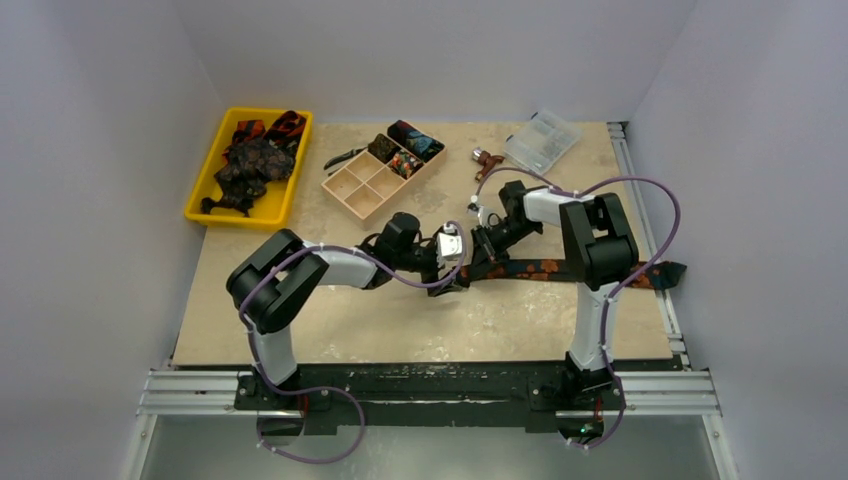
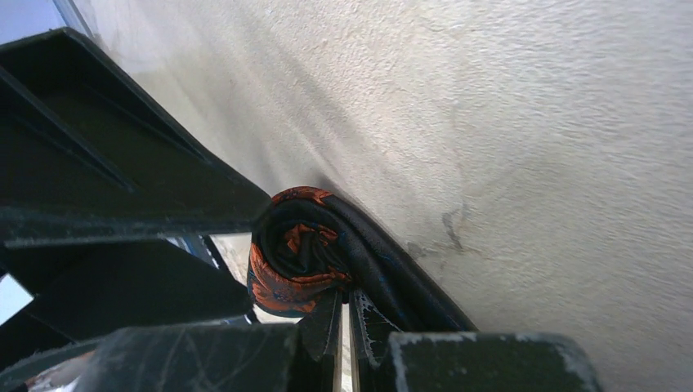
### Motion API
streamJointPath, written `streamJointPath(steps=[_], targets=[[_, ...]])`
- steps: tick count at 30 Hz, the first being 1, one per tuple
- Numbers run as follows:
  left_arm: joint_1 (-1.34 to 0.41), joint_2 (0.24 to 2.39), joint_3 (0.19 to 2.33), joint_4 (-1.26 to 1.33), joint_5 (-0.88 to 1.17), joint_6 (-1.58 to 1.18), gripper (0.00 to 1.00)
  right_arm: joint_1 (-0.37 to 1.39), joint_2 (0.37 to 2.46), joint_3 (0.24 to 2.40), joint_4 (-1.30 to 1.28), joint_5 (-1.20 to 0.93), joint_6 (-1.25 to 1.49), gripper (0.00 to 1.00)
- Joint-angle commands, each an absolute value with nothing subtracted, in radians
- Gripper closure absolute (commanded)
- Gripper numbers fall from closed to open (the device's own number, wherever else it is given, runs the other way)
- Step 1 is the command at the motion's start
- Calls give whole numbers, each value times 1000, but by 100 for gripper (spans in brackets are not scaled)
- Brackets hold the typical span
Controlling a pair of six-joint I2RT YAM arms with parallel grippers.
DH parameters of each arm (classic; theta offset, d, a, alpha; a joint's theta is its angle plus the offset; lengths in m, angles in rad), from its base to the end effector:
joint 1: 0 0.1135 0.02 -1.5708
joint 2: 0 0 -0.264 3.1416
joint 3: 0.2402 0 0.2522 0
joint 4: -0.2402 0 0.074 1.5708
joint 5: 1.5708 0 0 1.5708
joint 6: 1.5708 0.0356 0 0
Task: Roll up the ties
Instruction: Roll the tie at the center of the board.
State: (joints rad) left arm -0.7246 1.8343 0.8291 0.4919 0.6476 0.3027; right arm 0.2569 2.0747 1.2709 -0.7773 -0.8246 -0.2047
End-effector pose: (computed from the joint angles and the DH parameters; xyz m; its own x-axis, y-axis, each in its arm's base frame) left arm 0.2552 -0.2546 0.1434 -0.0761 0.3849 -0.9198 0.9898 0.1405 -0.0231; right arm 0.3412 0.1167 0.1118 -0.9134 -0.3826 -0.1392 -0.3583 0.5931 0.7210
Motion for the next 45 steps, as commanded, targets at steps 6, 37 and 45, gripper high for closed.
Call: streamJointPath(steps=[6,37,45], targets=[[-767,1881,949,363,640,381,30,288,2093,1266,-747,-713,-254,100],[-747,1956,932,234,588,434,99,255,2031,1372,-921,-796,-258,91],[-724,1922,914,329,628,323,99,256,2095,1327,-814,-581,-223,93]])
